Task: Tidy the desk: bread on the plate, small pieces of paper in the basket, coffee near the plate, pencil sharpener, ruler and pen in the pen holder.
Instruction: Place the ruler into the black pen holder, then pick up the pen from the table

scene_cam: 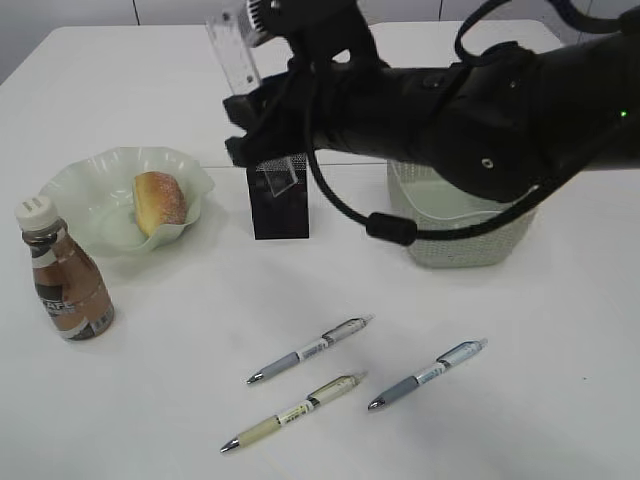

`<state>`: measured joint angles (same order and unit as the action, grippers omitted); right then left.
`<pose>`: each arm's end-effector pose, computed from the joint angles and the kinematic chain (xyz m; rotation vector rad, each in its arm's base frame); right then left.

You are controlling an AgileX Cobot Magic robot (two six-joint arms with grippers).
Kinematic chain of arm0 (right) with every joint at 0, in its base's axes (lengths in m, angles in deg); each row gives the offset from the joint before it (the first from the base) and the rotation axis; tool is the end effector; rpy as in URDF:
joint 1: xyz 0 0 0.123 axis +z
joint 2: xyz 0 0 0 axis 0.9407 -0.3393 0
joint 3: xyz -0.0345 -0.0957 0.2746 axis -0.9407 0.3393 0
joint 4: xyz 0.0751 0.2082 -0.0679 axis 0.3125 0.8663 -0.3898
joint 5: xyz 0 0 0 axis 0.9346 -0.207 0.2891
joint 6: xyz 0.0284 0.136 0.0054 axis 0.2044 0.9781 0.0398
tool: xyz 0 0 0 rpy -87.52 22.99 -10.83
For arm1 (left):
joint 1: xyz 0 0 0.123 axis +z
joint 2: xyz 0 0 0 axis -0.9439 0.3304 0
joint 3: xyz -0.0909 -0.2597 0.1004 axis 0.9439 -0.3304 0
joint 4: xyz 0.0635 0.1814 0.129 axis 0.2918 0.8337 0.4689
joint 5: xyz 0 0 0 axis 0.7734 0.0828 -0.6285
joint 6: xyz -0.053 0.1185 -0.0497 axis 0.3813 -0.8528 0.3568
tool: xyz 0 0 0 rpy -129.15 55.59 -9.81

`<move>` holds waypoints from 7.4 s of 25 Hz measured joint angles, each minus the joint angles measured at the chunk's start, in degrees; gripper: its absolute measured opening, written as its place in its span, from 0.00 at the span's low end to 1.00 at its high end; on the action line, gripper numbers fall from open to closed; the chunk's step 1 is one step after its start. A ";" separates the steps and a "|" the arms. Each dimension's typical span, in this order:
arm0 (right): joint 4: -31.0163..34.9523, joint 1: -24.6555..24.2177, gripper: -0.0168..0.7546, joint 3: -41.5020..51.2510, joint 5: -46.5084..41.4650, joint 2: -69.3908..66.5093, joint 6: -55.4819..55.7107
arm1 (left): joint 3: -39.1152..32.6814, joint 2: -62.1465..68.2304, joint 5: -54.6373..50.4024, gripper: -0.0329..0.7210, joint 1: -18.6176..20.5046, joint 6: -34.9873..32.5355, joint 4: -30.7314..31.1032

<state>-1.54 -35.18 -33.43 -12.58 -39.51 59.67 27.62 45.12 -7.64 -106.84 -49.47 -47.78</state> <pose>0.3559 0.2628 0.2703 -0.7634 1.7026 0.3804 0.1301 -0.1020 0.3319 0.3568 2.6769 -0.3779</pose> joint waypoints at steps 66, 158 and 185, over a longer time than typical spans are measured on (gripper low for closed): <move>25.07 -6.19 0.59 -24.84 3.29 -26.09 -9.04 | 0.00 0.00 0.00 0.56 0.00 0.00 5.08; 17.95 -37.21 0.59 -0.21 -84.51 18.43 -1.12 | 38.59 69.37 3.11 0.53 -5.73 -25.94 1.32; 17.95 -37.21 0.59 -0.21 -84.40 18.43 -1.12 | 39.68 75.23 6.28 0.52 -6.71 -30.44 -2.48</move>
<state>16.41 -72.40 -33.64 -96.98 -21.08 58.54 67.30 120.35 -1.36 -113.55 -79.92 -50.26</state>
